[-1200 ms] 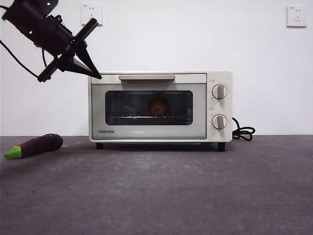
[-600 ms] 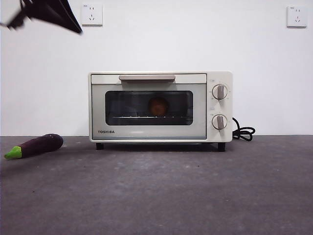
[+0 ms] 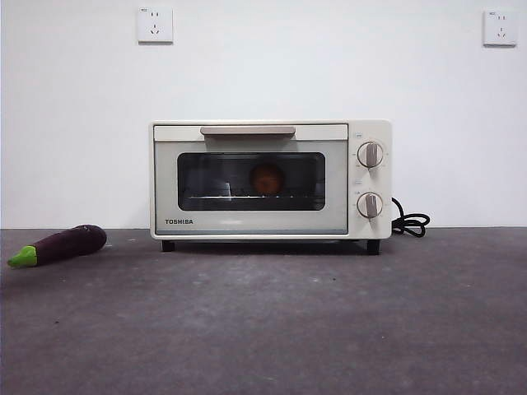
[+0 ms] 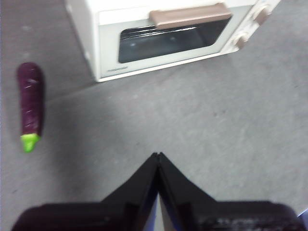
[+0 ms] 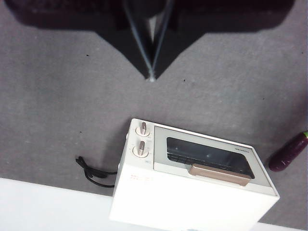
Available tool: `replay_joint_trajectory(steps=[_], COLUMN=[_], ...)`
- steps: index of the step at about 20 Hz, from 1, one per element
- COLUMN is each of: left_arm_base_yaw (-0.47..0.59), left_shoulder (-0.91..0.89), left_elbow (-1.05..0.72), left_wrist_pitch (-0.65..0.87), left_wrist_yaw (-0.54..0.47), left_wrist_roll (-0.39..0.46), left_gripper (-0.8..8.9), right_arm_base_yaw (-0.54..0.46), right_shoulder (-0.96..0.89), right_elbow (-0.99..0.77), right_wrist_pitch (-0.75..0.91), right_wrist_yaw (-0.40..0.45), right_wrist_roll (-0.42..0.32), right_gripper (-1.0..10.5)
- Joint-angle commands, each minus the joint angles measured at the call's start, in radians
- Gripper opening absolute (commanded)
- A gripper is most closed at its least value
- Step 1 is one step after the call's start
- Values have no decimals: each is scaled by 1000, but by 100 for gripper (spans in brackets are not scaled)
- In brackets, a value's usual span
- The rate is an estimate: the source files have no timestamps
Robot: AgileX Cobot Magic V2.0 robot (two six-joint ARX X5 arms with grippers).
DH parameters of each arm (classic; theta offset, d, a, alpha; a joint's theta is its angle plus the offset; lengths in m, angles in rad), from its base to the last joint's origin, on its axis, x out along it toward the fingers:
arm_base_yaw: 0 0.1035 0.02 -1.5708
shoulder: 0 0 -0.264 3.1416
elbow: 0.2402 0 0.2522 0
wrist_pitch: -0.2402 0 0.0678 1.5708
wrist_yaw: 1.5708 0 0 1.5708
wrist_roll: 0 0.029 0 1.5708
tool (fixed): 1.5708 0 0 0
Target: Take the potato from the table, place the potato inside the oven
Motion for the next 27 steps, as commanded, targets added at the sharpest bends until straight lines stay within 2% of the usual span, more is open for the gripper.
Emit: replay_joint_trajectory(steps=[1,9,24,27], left_arm_base_yaw=[-2,-2,6,5], left_shoulder=[-50,-159,-119,-147], left_elbow=[2,2,1,0], left_wrist_pitch=[-37,-177,-106,-68], left_wrist_yaw=[-16,-16,-16,-16], left_wrist_roll=[28,24,34,115], left_gripper=[-4,-4,-4,-4], right_arm_base_yaw=[1,1,0,0], right_shoulder=[17,59,97,97], right_elbow=[-3,-3,-3,-3], right_wrist_pitch=[-21,-21,-21,-21], right_wrist_yaw=[4,3,3,3], right_wrist_roll=[-7,-7,-7,-7], right_gripper=[1,1,1,1])
